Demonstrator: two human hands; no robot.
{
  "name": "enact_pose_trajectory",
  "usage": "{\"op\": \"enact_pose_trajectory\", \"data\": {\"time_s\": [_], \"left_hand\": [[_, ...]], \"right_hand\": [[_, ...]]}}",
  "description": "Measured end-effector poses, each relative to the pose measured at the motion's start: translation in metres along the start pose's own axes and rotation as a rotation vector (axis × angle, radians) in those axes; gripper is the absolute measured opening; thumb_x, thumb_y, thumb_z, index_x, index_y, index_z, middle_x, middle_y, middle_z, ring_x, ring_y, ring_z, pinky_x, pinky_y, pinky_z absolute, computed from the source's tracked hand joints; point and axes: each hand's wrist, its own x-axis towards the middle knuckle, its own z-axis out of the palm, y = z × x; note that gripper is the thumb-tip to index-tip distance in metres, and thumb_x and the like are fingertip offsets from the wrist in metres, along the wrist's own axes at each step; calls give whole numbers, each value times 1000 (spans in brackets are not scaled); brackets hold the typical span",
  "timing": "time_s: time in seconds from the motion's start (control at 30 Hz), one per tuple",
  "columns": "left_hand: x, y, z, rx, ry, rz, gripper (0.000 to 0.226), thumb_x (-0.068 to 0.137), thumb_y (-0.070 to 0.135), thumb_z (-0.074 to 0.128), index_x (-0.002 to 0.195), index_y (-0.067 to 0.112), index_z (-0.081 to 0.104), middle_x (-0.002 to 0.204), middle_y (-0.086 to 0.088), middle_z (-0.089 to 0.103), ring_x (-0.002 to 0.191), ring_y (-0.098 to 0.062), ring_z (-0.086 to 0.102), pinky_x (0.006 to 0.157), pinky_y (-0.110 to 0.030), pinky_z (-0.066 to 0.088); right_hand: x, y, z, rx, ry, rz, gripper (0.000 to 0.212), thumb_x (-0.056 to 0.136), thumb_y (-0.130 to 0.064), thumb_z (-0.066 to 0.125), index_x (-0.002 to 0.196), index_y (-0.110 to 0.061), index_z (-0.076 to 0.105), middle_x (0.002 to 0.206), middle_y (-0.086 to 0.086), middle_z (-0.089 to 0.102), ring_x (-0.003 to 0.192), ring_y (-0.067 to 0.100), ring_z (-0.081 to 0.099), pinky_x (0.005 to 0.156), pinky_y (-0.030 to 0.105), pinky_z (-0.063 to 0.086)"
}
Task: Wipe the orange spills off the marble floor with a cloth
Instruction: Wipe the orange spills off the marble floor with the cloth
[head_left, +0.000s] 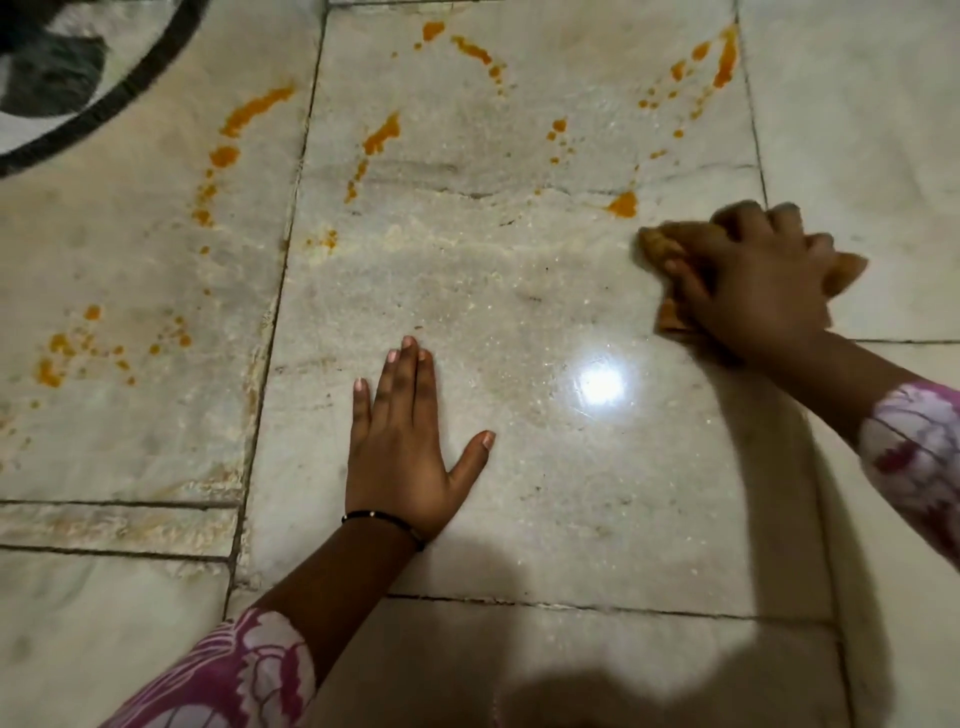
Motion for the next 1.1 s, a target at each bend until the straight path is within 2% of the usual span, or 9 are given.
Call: {"op": "enact_pose_trajectory", "data": {"time_s": [0.07, 0.2, 0.33, 0.5, 0.6, 0.73, 0.9, 1.0, 1.1], "left_hand": [[0, 1, -1, 3, -7, 1, 88, 87, 67, 26, 151, 8, 9, 159, -10, 7, 146, -23, 6, 118, -46, 6], [1, 1, -1, -1, 2, 4, 88, 86, 66, 26, 151, 7, 11, 159, -11, 10, 146, -25, 9, 118, -46, 4], [4, -1, -2, -48, 50, 40, 90, 85, 67, 29, 150, 6, 15, 158, -11, 13, 146, -25, 10, 117, -44, -3], [49, 6, -17, -53, 133, 113, 86, 86, 66, 28, 151, 11, 14, 159, -9, 12, 146, -22, 7, 118, -45, -4], [93, 17, -24, 16, 121, 173, 86, 87, 67, 22, 152, 13, 5, 160, -7, 0, 147, -19, -2, 117, -45, -8], [134, 25, -16, 49, 97, 159, 91, 86, 70, 18, 151, 9, -2, 160, -8, -6, 146, -20, -6, 115, -45, -12], [137, 26, -4, 47, 65, 79, 97, 84, 75, 18, 151, 7, 1, 159, -10, -4, 147, -22, -3, 116, -48, -8], [137, 28, -8, 12, 32, 66, 98, 84, 75, 21, 151, 6, 1, 159, -10, -5, 147, -21, -3, 117, -49, -4], [137, 29, -11, 2, -2, 65, 97, 84, 73, 25, 150, 5, 3, 159, -11, -3, 146, -22, -3, 116, -50, 0]], "right_hand": [[16, -29, 5, -3, -19, -37, 48, 87, -55, 37, 128, -34, 54, 123, 11, 50, 108, 38, 43, 84, 51, 34], [-26, -85, 5, 92, -58, -394, 45, 86, -51, 42, 125, -36, 58, 125, 6, 54, 105, 34, 48, 82, 47, 35], [-89, -48, -5, 191, -91, -450, 44, 88, -48, 43, 130, -36, 53, 127, 7, 53, 107, 33, 48, 82, 48, 36], [-37, 36, -2, 80, -58, -201, 47, 88, -53, 40, 128, -35, 55, 135, 13, 45, 109, 42, 47, 85, 58, 39], [34, 34, 5, 16, 6, -93, 49, 87, -55, 38, 129, -33, 54, 137, 11, 39, 112, 41, 41, 86, 56, 36], [68, -28, 19, -17, 4, -163, 50, 89, -52, 36, 135, -38, 46, 142, 5, 39, 115, 38, 39, 86, 52, 33], [-6, -36, 10, 99, -42, -310, 46, 89, -45, 44, 133, -36, 50, 137, 4, 51, 111, 38, 45, 81, 52, 37], [-10, -7, 3, 107, -80, -96, 46, 88, -46, 39, 130, -32, 51, 136, 6, 49, 108, 40, 41, 78, 57, 40], [39, -12, 8, 63, -29, 174, 51, 88, -51, 34, 130, -31, 55, 135, 3, 48, 106, 38, 39, 82, 53, 37]]}}
